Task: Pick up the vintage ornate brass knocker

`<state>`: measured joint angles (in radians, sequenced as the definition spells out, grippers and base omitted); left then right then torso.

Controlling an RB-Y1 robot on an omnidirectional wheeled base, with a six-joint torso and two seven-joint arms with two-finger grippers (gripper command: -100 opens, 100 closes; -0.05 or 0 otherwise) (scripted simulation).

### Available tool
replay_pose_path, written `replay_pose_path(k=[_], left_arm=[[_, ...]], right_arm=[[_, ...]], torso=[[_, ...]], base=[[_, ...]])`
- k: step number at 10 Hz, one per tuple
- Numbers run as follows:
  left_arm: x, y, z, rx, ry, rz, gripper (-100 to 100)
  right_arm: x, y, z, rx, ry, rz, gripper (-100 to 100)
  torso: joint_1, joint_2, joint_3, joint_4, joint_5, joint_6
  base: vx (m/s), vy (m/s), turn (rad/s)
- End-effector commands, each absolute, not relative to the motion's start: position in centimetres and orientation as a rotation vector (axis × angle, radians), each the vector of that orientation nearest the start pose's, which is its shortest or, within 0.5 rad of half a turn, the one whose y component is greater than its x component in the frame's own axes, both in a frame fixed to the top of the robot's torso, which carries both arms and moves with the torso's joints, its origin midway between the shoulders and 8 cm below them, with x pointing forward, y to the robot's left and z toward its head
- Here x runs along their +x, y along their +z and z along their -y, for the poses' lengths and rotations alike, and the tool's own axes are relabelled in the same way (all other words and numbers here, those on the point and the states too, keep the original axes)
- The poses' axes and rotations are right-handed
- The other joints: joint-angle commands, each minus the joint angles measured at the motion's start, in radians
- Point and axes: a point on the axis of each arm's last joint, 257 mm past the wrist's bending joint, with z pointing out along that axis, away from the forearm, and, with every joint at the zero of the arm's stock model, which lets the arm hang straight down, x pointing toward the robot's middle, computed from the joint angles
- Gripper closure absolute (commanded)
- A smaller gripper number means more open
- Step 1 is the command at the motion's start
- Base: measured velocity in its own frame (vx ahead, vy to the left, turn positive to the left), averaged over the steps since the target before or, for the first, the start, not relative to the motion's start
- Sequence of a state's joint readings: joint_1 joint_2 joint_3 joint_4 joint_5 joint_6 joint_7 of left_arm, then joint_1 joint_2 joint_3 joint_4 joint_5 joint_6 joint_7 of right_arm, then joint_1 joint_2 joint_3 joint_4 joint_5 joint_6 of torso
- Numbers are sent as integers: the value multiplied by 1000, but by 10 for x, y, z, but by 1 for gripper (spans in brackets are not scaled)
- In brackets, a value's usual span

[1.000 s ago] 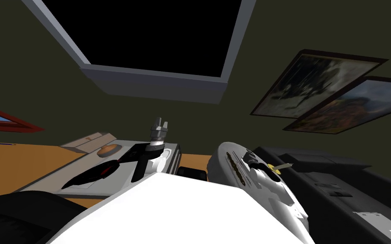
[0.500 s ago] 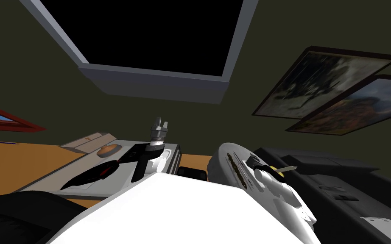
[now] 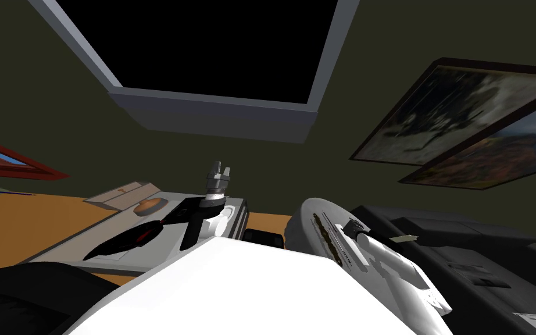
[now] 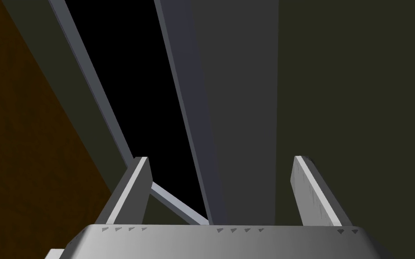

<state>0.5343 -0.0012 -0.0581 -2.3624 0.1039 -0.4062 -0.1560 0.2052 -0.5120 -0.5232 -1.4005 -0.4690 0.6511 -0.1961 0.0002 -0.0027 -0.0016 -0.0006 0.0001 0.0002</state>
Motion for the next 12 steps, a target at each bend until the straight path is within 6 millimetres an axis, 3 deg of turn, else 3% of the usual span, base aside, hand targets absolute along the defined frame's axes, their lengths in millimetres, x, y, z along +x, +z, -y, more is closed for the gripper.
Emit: replay_pose_path(k=[1,2,3,5,6,7,8,9,10,12], left_arm=[[342,31,-274,-705,-1265,-626,0],[342,31,-274,-705,-1265,-626,0],[342,31,-274,-705,-1265,-626,0],[342,31,-274,-705,-1265,-626,0],[342,31,-274,-705,-1265,-626,0],[342,31,-274,-705,-1265,-626,0],[342,31,-274,-705,-1265,-626,0],[342,31,-274,-705,-1265,-626,0],[342,31,-274,-705,-1265,-626,0],[342,31,-274,-705,-1265,-626,0]], right_arm=[[308,-380,651,2231,475,-893,-100],[304,-379,663,2283,481,-829,-100],[295,-389,661,2321,454,-831,-100],[289,-390,668,2391,456,-775,-100],[278,-402,665,2434,425,-773,-100],[278,-397,673,2478,448,-709,-100],[267,-409,668,2525,415,-709,-100],[269,-403,674,2565,446,-648,-100],[257,-415,668,2615,410,-643,-100],[255,-414,667,2682,427,-587,-100]], torso=[[0,0,0,0,0,0],[0,1,0,0,0,0],[0,0,0,0,0,0],[0,2,1,0,0,0],[0,1,1,0,0,0],[0,1,1,0,0,0],[-1,1,1,0,0,0],[-1,1,1,0,-1,0],[-2,2,1,0,0,0],[-1,3,1,0,0,0]], base=[[32,1,10],[45,0,1],[37,1,17],[13,-1,15],[24,-6,13],[28,-13,29],[20,-22,28],[12,-29,39],[7,-27,23],[4,-10,7]])
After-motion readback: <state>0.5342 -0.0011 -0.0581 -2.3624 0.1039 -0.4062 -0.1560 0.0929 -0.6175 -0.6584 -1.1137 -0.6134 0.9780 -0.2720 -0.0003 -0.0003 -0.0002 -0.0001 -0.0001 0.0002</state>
